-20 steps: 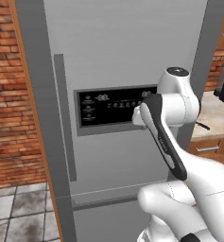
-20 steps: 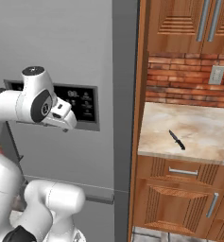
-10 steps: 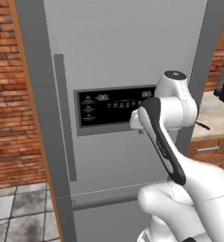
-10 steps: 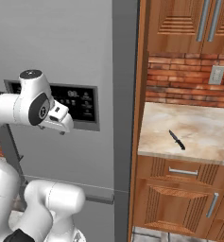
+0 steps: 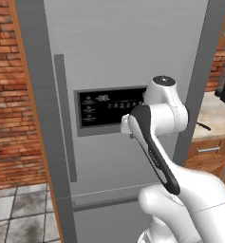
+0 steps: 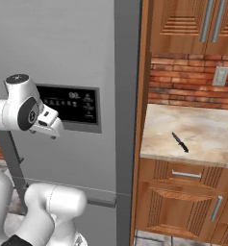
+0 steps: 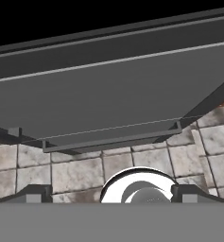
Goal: Retrieve the butter from the fridge and place it on a plate on the dining table. Then retrieve the butter knife by the fridge and place it near the plate.
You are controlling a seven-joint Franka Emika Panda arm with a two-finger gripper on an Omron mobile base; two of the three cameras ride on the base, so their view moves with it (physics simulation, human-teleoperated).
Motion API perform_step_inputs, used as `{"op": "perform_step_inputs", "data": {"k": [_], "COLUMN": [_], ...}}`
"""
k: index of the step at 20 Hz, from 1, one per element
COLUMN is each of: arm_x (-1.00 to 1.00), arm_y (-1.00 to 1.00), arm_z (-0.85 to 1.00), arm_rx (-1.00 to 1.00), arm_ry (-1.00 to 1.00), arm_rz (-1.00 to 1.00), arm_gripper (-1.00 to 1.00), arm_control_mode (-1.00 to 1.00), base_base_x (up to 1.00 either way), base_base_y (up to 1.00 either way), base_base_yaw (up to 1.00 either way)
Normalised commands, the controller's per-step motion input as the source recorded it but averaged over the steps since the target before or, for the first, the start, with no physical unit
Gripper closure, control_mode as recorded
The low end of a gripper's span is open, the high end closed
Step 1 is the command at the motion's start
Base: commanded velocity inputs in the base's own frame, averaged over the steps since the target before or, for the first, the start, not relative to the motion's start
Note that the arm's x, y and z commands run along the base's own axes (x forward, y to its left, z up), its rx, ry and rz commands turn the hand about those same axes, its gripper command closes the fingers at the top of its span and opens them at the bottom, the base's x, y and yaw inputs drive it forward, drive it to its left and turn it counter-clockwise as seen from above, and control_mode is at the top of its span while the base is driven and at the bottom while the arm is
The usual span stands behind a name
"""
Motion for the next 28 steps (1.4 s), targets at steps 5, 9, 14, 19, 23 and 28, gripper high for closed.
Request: {"op": "perform_step_inputs", "data": {"k": [5,9,14,19,23,28], "arm_x": [0.0,0.0,0.0,0.0,0.0,0.0], "arm_y": [0.0,0.0,0.0,0.0,0.0,0.0], "arm_z": [0.0,0.0,0.0,0.0,0.0,0.0], "arm_rx": [0.0,0.0,0.0,0.0,0.0,0.0], "arm_ry": [0.0,0.0,0.0,0.0,0.0,0.0], "arm_rz": [0.0,0.0,0.0,0.0,0.0,0.0], "arm_gripper": [-1.0,-1.0,-1.0,-1.0,-1.0,-1.0], "arm_control_mode": [-1.0,-1.0,1.0,1.0,1.0,1.0], "base_base_x": [0.0,0.0,0.0,-0.27,-0.87,-0.51], "base_base_y": [0.0,0.0,0.0,0.37,0.83,0.57], "base_base_yaw": [0.0,0.0,0.0,-0.08,-0.29,-0.26]}}
